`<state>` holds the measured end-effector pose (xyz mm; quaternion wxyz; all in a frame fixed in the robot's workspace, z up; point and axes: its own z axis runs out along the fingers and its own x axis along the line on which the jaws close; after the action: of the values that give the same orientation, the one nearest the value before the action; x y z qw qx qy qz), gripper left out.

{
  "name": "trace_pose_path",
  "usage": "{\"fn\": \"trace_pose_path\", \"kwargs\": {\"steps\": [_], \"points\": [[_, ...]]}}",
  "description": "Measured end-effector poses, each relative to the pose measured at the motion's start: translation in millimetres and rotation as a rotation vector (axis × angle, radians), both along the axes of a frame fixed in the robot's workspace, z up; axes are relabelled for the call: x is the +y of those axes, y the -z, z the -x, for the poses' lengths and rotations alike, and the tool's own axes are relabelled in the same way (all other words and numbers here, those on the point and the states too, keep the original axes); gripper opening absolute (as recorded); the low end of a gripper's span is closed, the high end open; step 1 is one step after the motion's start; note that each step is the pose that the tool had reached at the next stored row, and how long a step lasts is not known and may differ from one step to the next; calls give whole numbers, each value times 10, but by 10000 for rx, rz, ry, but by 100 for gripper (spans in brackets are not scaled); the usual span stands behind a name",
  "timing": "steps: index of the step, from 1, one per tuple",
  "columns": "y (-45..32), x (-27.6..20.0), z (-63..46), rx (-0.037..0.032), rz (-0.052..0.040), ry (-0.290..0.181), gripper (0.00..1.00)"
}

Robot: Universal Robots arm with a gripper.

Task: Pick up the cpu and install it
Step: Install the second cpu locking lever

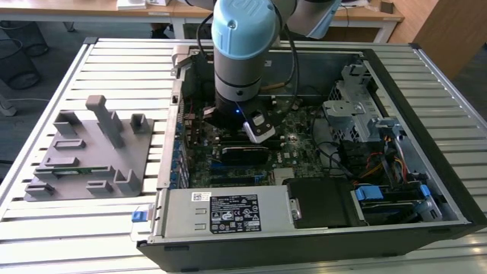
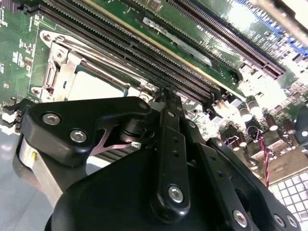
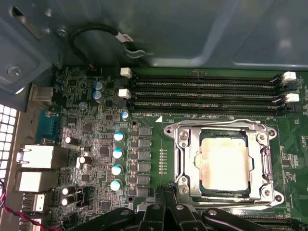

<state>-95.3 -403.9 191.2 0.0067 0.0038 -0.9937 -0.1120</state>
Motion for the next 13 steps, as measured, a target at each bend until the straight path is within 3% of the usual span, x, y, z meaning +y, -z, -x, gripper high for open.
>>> {"fn": "trace_pose_path", "kwargs": {"steps": [1, 13], "points": [[0, 2, 0, 0, 33, 0, 11], [-130, 5, 0, -1, 33, 0, 11]]}}
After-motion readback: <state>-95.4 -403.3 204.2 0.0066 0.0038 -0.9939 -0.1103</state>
